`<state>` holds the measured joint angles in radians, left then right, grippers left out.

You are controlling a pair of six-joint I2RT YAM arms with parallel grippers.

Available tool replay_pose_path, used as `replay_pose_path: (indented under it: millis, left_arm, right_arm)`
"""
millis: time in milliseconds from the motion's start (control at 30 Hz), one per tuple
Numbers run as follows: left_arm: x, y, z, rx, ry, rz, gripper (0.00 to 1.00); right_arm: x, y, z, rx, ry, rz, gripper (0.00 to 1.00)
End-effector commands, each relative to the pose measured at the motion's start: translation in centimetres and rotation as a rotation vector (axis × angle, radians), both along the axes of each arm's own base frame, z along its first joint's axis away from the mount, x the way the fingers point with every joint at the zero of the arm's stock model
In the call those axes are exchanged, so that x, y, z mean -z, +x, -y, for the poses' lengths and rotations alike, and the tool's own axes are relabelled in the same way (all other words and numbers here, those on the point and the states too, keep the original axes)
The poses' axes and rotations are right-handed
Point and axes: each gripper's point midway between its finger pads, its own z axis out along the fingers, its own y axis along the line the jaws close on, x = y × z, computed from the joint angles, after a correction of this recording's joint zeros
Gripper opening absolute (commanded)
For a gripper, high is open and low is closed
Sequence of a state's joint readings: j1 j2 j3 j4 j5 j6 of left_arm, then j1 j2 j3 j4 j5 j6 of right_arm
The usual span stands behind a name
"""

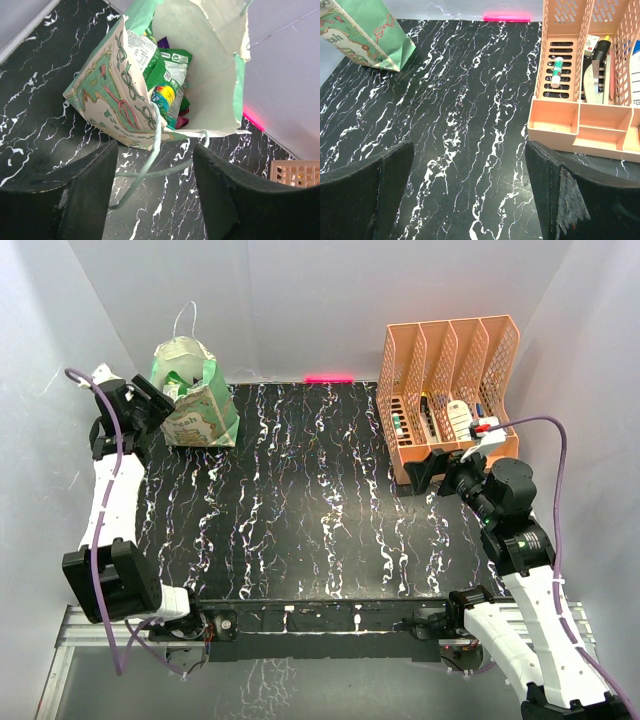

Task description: Take the snacks out of the paper bag

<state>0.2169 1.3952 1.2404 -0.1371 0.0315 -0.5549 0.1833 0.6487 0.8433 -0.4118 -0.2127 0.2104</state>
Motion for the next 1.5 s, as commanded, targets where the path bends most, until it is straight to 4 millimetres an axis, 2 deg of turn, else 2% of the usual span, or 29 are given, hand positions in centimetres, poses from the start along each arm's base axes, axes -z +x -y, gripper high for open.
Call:
replay_pose_path:
  millis: [0, 167, 300, 400, 500, 867, 1000, 1133, 1300, 1467]
  left_arm:
    - [-4.4, -1.3, 0.7, 0.023, 0.001, 0.101, 0.53]
    - [-5.1, -1.7, 1.3, 0.030, -0.037, 0.102, 0.23]
    - [-4.9, -2.2, 1.9, 0.037, -0.080, 0.075, 0.11]
    - [-4.8, -2.7, 2.6, 0.061, -0.110, 0.064, 0.09]
    - [-4.8, -3.4, 3.7, 0.101, -0.140, 0.054, 0.02]
    - [-3.1, -7.6, 7.3, 0.225, -0.252, -0.010, 0.00]
    - [-2.3, -10.2, 8.4, 0.244, -0.285, -0.035, 0.00]
    - [-1.3, -13.2, 9.3, 0.259, -0.289, -0.056, 0.00]
    - [-1.1, -17.6, 10.0, 0.264, -0.250, -0.048, 0.00]
    - [-0.3, -21.2, 8.7, 0.206, -0.126, -0.105, 0.00]
  right_arm:
    - [-1.9, 0.1, -0.5, -0.026, 0.007, 0.085, 0.98]
    - [-1.7, 0.2, -0.6, -0.032, 0.009, 0.080, 0.98]
    - [-1.6, 0.3, -0.7, -0.037, 0.009, 0.070, 0.98]
    - [-1.4, 0.4, -0.9, -0.043, 0.009, 0.061, 0.98]
    - [-1.3, 0.6, -1.0, -0.046, 0.008, 0.051, 0.98]
    - [-0.3, 1.5, -2.0, -0.088, 0.009, -0.013, 0.98]
    - [0.5, 2.1, -3.5, -0.156, 0.004, -0.070, 0.98]
    - [0.5, 2.5, -5.4, -0.237, -0.013, -0.106, 0.98]
    - [0.2, 3.1, -7.7, -0.312, -0.018, -0.132, 0.98]
    - [-1.0, 3.2, -11.0, -0.363, 0.029, -0.126, 0.98]
